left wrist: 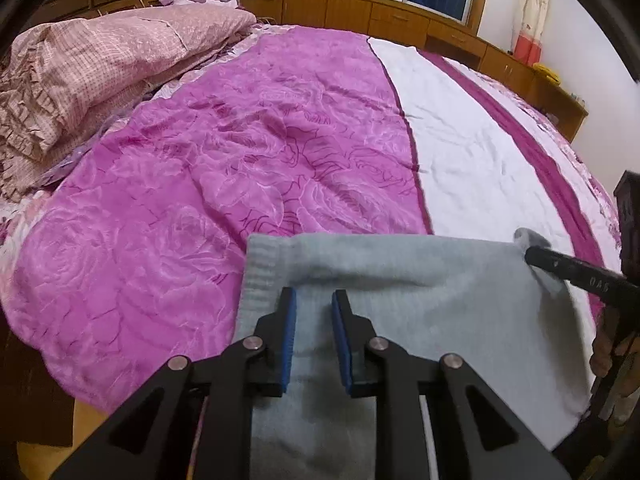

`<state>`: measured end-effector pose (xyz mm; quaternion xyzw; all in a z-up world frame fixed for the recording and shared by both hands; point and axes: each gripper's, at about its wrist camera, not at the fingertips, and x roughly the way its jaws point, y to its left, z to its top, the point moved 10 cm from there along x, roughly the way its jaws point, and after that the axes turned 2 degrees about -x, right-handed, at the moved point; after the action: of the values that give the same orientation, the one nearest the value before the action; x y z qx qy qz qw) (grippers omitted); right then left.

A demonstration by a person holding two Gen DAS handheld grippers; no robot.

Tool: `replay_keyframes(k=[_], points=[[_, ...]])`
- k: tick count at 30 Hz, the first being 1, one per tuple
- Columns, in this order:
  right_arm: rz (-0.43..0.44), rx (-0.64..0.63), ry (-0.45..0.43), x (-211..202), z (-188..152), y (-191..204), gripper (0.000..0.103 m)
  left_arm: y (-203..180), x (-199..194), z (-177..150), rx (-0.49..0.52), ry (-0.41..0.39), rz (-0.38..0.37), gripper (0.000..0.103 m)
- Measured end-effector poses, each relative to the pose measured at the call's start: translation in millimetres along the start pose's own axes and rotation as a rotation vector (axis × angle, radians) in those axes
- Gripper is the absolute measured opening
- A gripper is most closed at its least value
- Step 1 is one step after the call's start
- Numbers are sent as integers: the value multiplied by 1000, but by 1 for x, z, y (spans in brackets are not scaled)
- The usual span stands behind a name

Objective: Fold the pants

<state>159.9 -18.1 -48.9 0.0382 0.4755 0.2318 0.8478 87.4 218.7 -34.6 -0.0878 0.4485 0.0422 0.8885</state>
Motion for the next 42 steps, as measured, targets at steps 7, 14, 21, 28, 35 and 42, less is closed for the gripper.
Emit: replay_keyframes(k=[7, 14, 21, 28, 35, 42], points=[[7, 11, 15, -39, -27, 6, 15, -12, -52, -21, 20, -29, -53, 20], [45, 51, 30, -75, -72, 13, 19, -5, -45, -57, 35, 26, 0, 20], [5, 62, 74, -67, -118, 9, 23, -1, -36, -70, 45, 30, 9, 20], [10, 91, 74, -68, -130, 6, 25, -3, -51, -71, 44, 20, 16, 20], [1, 99, 84, -71, -136, 8, 25, -16, -73, -67, 38, 1, -15, 20], [23, 164, 78, -84, -132, 7, 26, -42, -75, -67, 60, 10, -51, 20]])
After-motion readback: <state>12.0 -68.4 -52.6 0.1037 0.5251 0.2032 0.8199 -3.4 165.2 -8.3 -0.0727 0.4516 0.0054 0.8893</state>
